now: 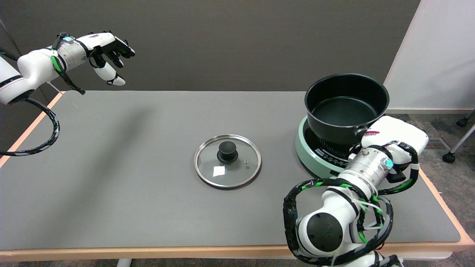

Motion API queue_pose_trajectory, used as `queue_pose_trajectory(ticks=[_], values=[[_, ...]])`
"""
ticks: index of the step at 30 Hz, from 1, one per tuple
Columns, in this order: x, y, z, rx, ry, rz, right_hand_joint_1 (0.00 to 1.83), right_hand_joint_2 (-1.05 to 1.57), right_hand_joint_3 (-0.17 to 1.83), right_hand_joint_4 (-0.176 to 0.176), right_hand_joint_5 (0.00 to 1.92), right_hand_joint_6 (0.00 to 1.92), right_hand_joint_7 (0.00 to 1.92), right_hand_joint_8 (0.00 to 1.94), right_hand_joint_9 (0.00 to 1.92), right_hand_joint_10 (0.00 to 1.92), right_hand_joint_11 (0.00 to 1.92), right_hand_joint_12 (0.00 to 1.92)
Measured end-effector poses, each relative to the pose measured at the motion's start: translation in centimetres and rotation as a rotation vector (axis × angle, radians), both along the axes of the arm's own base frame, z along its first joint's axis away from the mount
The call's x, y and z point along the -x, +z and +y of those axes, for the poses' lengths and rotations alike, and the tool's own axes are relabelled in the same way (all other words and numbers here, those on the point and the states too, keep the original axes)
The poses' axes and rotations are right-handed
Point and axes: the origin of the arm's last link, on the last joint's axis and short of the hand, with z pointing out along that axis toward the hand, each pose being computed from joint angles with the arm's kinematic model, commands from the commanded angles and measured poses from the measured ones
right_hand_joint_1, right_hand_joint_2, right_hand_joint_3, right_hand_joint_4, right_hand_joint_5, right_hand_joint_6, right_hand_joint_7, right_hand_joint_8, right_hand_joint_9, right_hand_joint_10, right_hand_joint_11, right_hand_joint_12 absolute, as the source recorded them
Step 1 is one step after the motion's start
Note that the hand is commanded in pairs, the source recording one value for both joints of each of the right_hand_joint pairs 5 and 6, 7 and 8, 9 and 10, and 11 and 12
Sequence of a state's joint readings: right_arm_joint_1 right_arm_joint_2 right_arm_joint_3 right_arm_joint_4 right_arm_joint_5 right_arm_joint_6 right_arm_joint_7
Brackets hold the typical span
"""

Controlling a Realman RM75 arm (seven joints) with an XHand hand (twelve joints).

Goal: Place the pot onto the induction cooker.

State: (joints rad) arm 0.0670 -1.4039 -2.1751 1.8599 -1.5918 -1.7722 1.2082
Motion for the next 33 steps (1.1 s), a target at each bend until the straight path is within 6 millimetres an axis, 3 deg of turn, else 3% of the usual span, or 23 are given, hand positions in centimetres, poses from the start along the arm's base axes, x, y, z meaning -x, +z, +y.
queue_pose_trajectory(ticks=[12,33], values=[[0.8,-0.2,0.8,0.002,0.012,-0.019,1.06,0.88,0.8,-0.104,1.62,1.62,1.62,1.62,1.62,1.62,1.62,1.62],[1.8,1.5,1.3,0.064,-0.009,-0.052,1.06,0.89,0.8,-0.104,1.63,1.63,1.63,1.63,1.63,1.63,1.63,1.63]])
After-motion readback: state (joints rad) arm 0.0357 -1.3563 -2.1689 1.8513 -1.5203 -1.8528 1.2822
